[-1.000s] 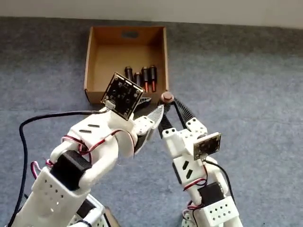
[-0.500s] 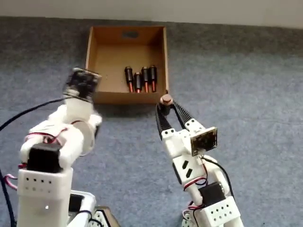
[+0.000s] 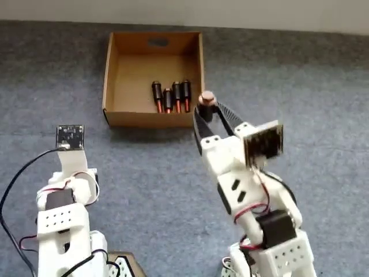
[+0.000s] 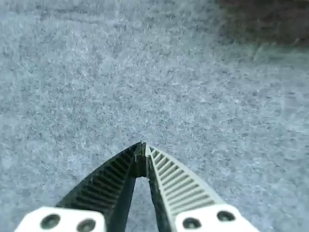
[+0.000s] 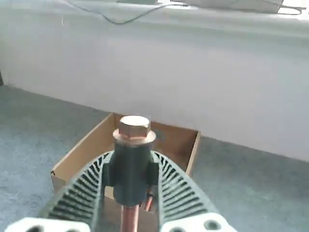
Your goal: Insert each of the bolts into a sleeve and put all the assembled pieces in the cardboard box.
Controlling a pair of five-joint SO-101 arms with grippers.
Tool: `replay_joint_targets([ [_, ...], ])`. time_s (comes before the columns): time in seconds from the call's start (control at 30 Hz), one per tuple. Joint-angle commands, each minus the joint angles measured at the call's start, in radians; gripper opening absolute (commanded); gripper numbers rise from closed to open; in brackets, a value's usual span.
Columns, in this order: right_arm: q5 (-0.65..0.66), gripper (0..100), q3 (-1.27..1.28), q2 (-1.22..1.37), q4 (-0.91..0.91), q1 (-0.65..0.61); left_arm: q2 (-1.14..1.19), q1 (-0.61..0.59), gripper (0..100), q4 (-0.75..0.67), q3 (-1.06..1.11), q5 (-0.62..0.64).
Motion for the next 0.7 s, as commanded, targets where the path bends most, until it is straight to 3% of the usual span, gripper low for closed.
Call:
replay_joint_targets([
  [0.0, -0.098, 0.6, -0.271, 0.278, 0.067, -0.005, -0.008, 0.019, 1, -0.034, 0.025, 0.003],
  [0.13, -0.287, 0.6, -0.458, 0.555, 0.102, -0.024, -0.015, 0.105, 1, -0.034, 0.062, -0.002],
  [0.47, -0.290, 0.6, -1.024, 1.256, 0.101, -0.148, -0.015, 0.105, 1, -0.034, 0.068, -0.005],
  [0.67, -0.292, 0.6, -1.423, 1.699, 0.104, -0.151, -0.015, 0.105, 1, -0.034, 0.070, -0.005],
])
